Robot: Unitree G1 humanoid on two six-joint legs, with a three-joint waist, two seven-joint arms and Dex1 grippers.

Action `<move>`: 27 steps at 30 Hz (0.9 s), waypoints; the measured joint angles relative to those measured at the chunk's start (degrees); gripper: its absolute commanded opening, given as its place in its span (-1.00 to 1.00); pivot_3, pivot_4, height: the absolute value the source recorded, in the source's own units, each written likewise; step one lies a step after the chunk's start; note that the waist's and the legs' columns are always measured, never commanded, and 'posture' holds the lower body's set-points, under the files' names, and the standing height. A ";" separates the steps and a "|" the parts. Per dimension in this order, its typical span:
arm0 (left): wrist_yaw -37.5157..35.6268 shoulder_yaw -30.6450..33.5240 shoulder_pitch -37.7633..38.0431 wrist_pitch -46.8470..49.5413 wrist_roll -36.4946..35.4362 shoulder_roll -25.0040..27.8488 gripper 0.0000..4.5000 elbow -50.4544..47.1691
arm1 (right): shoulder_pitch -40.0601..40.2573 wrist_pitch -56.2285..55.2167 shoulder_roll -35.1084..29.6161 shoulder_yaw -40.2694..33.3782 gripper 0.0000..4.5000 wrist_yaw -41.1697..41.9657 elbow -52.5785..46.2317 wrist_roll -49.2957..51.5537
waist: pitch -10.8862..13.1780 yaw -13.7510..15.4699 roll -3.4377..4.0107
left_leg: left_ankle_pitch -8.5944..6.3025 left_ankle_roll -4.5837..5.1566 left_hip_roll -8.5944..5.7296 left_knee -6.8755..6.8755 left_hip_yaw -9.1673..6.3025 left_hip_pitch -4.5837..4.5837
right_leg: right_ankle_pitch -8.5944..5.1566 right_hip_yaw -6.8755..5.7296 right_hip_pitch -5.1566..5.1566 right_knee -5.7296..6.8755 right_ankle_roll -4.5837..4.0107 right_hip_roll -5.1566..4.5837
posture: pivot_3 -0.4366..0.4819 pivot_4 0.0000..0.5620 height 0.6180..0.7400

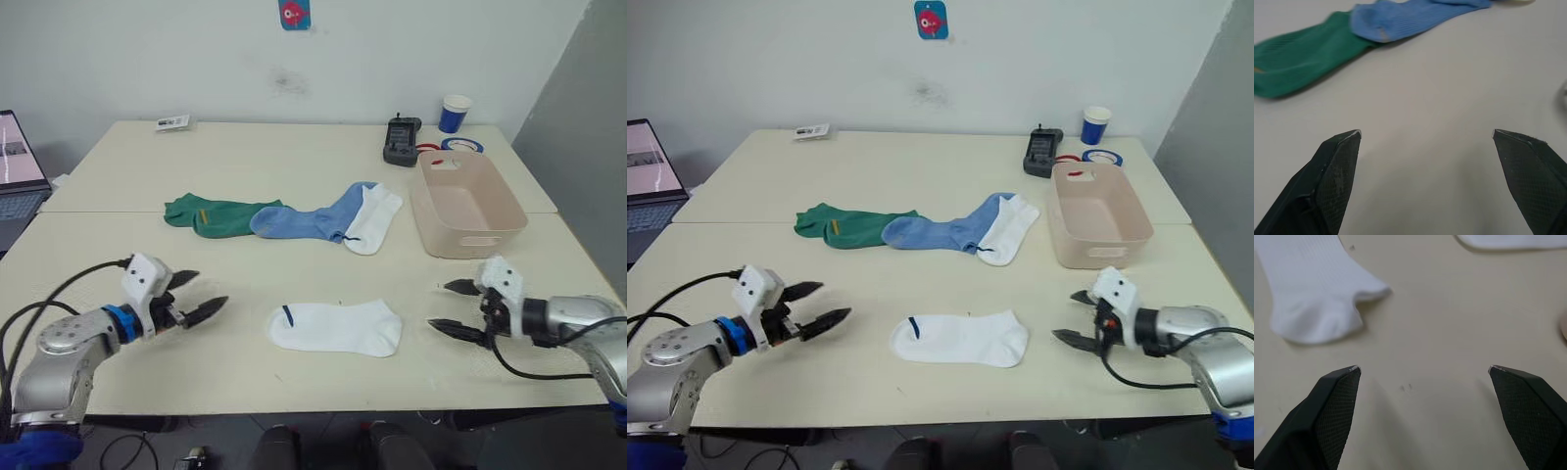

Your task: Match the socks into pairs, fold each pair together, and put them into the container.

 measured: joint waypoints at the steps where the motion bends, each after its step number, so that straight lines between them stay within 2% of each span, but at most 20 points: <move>1: 1.03 1.34 -0.18 -2.06 1.16 0.50 0.99 3.32 | 1.50 -1.73 -0.14 -1.97 1.00 -0.02 1.48 -0.20 | 0.01 0.00 -0.03 | 0.00 0.00 0.01 0.00 0.04 0.00 | 0.00 0.01 0.00 0.00 0.00 0.02 | -0.05 -0.47 1.00; 5: 2.59 5.15 0.84 -4.49 2.40 1.30 0.99 10.28 | 6.74 -5.28 0.23 -9.27 1.00 -2.23 5.22 -0.72 | 0.02 -0.48 -0.04 | 0.00 0.00 0.10 -0.06 0.05 0.02 | 0.00 0.00 -0.01 0.01 0.00 0.01 | -0.05 -0.47 1.00; 10: 3.06 7.13 3.53 -3.20 0.47 -0.38 0.99 9.97 | 8.36 -7.09 2.25 -13.31 1.00 -6.58 7.55 -2.11 | 0.02 -0.58 -0.04 | 0.01 -0.01 0.08 -0.05 0.05 0.09 | 0.03 0.05 0.01 0.07 0.05 -0.06 | -0.05 -0.47 1.00; 18: 3.37 7.19 6.03 0.86 -3.03 -4.28 0.99 0.12 | 5.49 -5.89 5.73 -12.73 1.00 -10.49 4.65 -2.07 | 0.02 -0.60 -0.04 | 0.01 -0.02 0.08 -0.05 0.03 0.08 | 0.04 0.04 0.03 0.07 0.06 -0.05 | -0.05 -0.47 1.00; 27: 6.68 5.61 7.15 1.68 -3.03 -8.61 0.99 -8.62 | 1.18 -3.42 9.56 -8.76 1.00 -14.31 1.94 -2.22 | 0.02 -0.62 -0.04 | 0.01 -0.02 0.07 -0.04 0.01 0.07 | 0.05 0.06 0.04 0.08 0.07 -0.04 | -0.05 -0.47 1.00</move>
